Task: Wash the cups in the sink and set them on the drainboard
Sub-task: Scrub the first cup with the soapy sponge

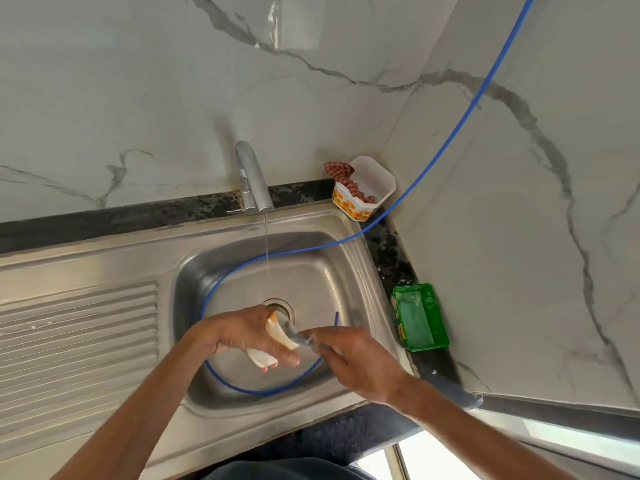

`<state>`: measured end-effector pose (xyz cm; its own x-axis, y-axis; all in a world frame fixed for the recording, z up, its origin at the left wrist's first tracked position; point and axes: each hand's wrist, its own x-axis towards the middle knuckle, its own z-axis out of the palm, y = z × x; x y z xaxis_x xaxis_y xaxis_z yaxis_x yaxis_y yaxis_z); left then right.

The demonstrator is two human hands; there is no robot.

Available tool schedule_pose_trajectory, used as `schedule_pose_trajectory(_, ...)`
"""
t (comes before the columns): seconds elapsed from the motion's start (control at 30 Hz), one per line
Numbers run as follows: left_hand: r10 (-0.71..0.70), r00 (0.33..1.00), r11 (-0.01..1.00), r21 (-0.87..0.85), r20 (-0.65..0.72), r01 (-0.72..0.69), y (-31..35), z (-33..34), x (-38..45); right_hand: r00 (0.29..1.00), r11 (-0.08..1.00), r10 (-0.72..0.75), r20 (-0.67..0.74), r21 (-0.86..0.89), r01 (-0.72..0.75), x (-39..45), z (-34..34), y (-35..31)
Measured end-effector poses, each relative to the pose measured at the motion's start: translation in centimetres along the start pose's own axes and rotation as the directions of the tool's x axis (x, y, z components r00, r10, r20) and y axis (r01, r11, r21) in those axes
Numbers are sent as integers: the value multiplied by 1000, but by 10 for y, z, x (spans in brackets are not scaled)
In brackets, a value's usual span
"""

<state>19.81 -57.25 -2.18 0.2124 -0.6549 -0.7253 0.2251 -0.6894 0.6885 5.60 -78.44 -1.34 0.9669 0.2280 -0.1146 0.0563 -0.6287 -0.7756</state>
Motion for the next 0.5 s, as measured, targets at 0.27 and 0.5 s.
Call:
schedule_pose_trajectory(0.27,-105,921,583,-774,-374,-248,-2,25,38,654,380,752,-87,867,-322,-31,-40,11)
schedule_pose_trajectory(0.5,-216,914,78,-939,-344,-335,-6,14,45,476,690,705,-525,356,-630,-59,-72,63)
